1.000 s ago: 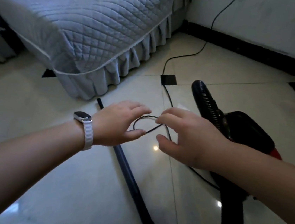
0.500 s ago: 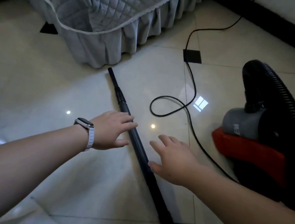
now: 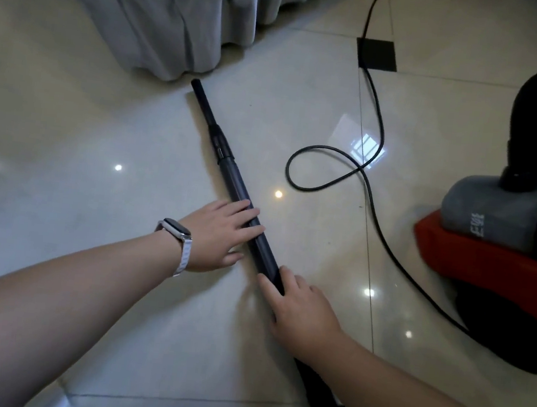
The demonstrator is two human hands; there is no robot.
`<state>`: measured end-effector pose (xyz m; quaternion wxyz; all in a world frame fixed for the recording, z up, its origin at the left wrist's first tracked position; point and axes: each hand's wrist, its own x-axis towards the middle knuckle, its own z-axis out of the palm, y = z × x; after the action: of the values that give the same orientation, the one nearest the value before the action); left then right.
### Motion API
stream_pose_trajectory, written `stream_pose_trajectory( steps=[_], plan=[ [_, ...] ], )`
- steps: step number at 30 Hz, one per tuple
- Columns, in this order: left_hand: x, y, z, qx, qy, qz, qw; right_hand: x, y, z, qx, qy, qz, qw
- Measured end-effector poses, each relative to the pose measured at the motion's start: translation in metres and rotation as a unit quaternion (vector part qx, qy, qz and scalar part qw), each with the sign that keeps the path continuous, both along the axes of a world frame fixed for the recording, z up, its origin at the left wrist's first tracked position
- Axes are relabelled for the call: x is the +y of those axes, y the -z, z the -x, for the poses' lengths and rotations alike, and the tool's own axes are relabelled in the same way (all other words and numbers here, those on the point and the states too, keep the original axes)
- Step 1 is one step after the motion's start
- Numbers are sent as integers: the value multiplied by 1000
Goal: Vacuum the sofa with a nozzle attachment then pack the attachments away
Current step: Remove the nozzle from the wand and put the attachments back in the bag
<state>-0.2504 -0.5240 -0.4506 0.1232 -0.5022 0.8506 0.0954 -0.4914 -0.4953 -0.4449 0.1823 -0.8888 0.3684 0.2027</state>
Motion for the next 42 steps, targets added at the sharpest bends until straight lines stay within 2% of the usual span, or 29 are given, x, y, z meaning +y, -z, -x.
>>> stream_pose_trajectory(
  steps=[5,10,18,23,26,28,31,37,42],
  plan=[
    [-9,11,10,29,24,55,998,2,-5,17,-27,37,-21,999],
    [-19,7,24,39,45,78,995,-6,-38,57,-20,58,-11,998],
    [-17,-52,67,131,89,136,978,-30,-100,111,-9,96,13,995],
    [-19,-108,127,137,103,172,970,-44,-139,129,-51,-6,98,994],
    [-22,-143,155,139,104,206,963,-52,-158,149,-92,-59,164,980],
    [-23,-161,166,134,106,226,959,-58,-172,167,-105,-66,176,977],
    [-25,-183,171,99,107,234,961,-67,-192,191,-118,-63,147,980],
    [-28,-215,155,34,4,230,973,-102,-206,237,-79,30,41,996],
    [-33,-226,200,-9,-13,208,978,-110,-211,243,-78,49,31,995]
  ],
)
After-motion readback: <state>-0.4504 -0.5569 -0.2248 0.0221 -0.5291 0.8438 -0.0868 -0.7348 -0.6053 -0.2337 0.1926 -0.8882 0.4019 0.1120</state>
